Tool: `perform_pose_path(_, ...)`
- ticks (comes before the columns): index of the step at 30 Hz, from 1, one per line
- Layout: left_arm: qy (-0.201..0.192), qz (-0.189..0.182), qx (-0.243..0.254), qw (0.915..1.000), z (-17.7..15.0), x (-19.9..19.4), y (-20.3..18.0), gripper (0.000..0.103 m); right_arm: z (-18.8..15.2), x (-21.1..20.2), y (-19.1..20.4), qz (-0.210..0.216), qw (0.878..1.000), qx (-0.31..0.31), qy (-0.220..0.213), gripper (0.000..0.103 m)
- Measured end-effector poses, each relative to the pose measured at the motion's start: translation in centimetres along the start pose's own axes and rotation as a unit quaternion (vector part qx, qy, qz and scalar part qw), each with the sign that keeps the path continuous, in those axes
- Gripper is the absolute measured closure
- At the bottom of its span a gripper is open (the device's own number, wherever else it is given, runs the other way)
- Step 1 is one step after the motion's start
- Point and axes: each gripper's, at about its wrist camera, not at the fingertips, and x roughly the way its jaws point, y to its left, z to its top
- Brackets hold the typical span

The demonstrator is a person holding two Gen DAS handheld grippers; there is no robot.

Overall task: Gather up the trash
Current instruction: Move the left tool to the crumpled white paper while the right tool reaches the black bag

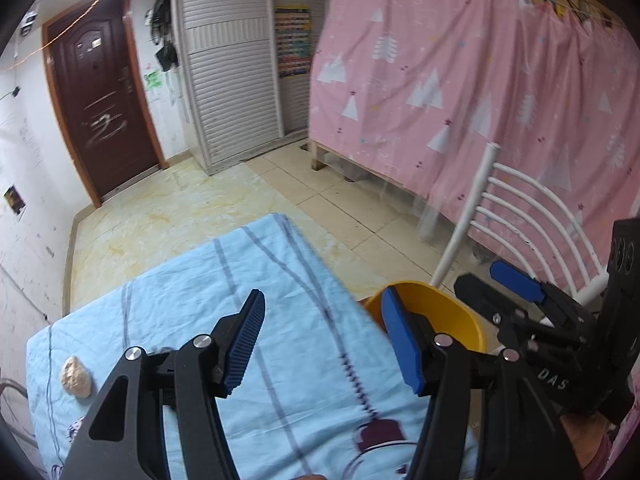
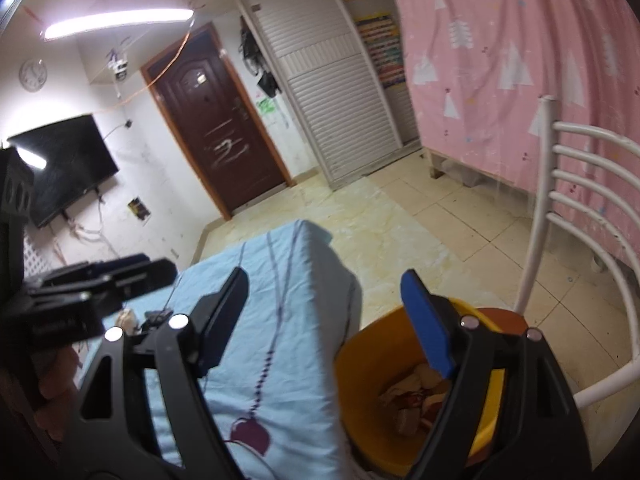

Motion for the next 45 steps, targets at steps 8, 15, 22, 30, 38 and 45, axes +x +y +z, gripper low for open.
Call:
perform_pose_path(8, -0.006, 0.033, -0.031, 0.9990, -0.4, -1.1, 5.7, 0.050, -0.9, 2.5, 4.3, 0.026, 0.999, -0.027, 0.031, 0.028)
perform_pose_path(15, -0.011, 0.060, -0.059, 0.9964, -0.6, -2.1, 10.9, 0.047, -1.7, 4.8, 7.7, 0.042, 0.996, -0.056, 0.060, 0.028)
perform_pose_path(22, -0.010, 0.079, -0.091, 0.9926, -1.8, -2.5, 15.8, 0.046, -2.6, 6.9, 11.3, 0.052, 0.991, -0.085, 0.087, 0.028)
perform_pose_path(30, 0.004, 0.109, -0.129, 0.9856, -3.7, -2.5, 22.3, 0.046, -4.2, 9.8, 15.4, 0.065, 0.982, -0.126, 0.126, 0.027)
perform_pose_path(38, 0.030, 0.123, -0.161, 0.9789, -6.1, -1.4, 27.0, 0.046, -5.8, 12.0, 18.7, 0.072, 0.971, -0.163, 0.159, 0.022)
perform_pose_path(45, 0.069, 0.116, -0.176, 0.9752, -8.7, 1.0, 29.5, 0.046, -6.6, 13.5, 20.5, 0.070, 0.963, -0.186, 0.179, 0.020)
